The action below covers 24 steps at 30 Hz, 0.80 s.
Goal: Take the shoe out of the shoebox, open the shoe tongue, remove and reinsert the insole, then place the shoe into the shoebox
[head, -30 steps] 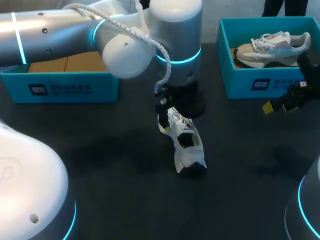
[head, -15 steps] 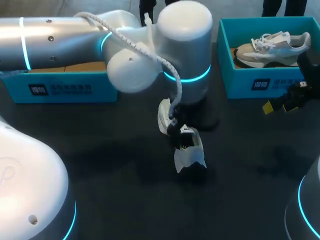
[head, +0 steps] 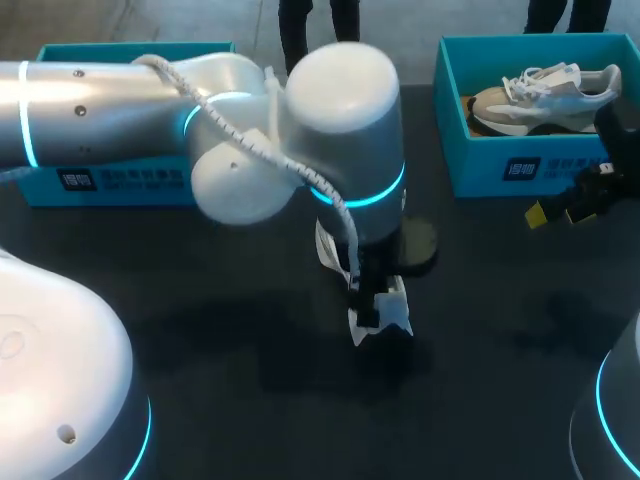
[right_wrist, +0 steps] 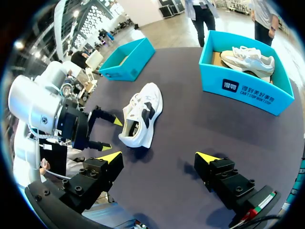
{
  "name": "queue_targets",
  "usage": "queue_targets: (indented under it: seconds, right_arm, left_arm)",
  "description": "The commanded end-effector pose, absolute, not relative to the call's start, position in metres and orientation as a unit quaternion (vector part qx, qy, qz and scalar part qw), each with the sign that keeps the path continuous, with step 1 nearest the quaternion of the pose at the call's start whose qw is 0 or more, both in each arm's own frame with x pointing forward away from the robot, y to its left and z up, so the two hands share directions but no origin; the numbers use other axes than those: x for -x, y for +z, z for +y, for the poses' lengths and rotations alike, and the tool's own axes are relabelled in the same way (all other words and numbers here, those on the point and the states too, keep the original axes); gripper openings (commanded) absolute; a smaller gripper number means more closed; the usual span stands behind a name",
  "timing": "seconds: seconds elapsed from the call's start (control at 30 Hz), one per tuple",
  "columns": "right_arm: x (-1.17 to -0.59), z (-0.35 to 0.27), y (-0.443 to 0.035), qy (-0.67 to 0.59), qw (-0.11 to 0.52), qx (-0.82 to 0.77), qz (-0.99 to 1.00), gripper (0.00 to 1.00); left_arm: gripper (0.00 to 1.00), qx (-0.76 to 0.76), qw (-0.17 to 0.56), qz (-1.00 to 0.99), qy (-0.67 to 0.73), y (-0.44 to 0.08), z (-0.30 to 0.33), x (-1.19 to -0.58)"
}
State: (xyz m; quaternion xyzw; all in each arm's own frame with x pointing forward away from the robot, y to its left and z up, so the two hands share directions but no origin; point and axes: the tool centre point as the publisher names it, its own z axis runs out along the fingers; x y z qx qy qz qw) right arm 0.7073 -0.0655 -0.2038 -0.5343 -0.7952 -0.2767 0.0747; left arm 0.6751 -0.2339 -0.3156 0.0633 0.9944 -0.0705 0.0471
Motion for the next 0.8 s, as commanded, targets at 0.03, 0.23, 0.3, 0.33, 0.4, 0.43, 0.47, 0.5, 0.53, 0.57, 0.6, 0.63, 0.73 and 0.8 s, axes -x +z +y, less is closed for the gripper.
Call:
queue_targets:
  seconds: [0.03,0.23,0.3,0.33,0.4,0.43,0.47,0.5,0.53,0.57,0.6,0.63,0.73,0.8]
  right_arm:
    - [-0.706,-0.065,-0.204,-0.277,0.074,0.535,-0.795,1.00]
    - [-0.706,-0.065,-0.204,-0.277,0.074,0.535,-0.795,1.00]
    - [-0.706,-0.065,-0.204,-0.277,0.074,0.535,-0.795,1.00]
    - [-0.706,-0.065,-0.204,-0.277,0.074,0.535,-0.795,1.00]
    - [-0.706,-0.065,-0.204,-0.277,0.074,0.535,-0.795,1.00]
    - [-0.706,-0.065,-0.204,-0.277,0.074,0.535,-0.795,1.00]
    - [-0.706,-0.065,-0.204,-0.277,0.074,0.535,-0.795,1.00]
    - [-0.706,-0.065,-0.204,-0.277,0.074,0.535,-0.795,1.00]
    - [-0.706,-0.065,-0.204,-0.277,0.074,0.535,-0.795,1.00]
    - [-0.706,-0.065,-0.204,-0.277,0.074,0.535,-0.795,1.00]
    - [-0.706,-0.065,-0.204,-0.277,0.074,0.535,-0.795,1.00]
    - [-0.706,-0.065,-0.204,-0.277,0.074,0.535,-0.795,1.00]
    - [-0.706,-0.065,-0.204,-0.277,0.074,0.535,-0.795,1.00]
    - [-0.706,-0.065,-0.204,-0.277,0.074,0.535,-0.795,1.00]
  left_arm:
    - [1.00,-0.036,0.057,0.996,-0.060,-0.320,-0.236,-0.666]
    - [1.00,-0.026,0.045,0.997,-0.052,-0.334,-0.239,-0.665]
    - [1.00,-0.019,0.045,0.997,-0.054,-0.338,-0.240,-0.666]
    - [1.00,-0.017,0.045,0.997,-0.052,-0.341,-0.241,-0.666]
    - [1.00,-0.011,0.048,0.997,-0.054,-0.345,-0.242,-0.667]
    - [1.00,-0.009,0.048,0.997,-0.054,-0.347,-0.243,-0.667]
    - [1.00,-0.010,0.048,0.997,-0.057,-0.351,-0.244,-0.668]
    - [1.00,-0.006,0.047,0.997,-0.057,-0.354,-0.245,-0.668]
    - [1.00,-0.005,0.049,0.997,-0.058,-0.357,-0.246,-0.668]
    - [1.00,-0.002,0.052,0.997,-0.058,-0.360,-0.247,-0.667]
    - [1.00,0.001,0.055,0.997,-0.057,-0.362,-0.248,-0.666]
    - [1.00,0.003,0.056,0.997,-0.059,-0.365,-0.249,-0.666]
    - [1.00,0.021,0.055,0.996,-0.065,-0.373,-0.250,-0.666]
    - [1.00,0.024,0.055,0.996,-0.064,-0.377,-0.252,-0.666]
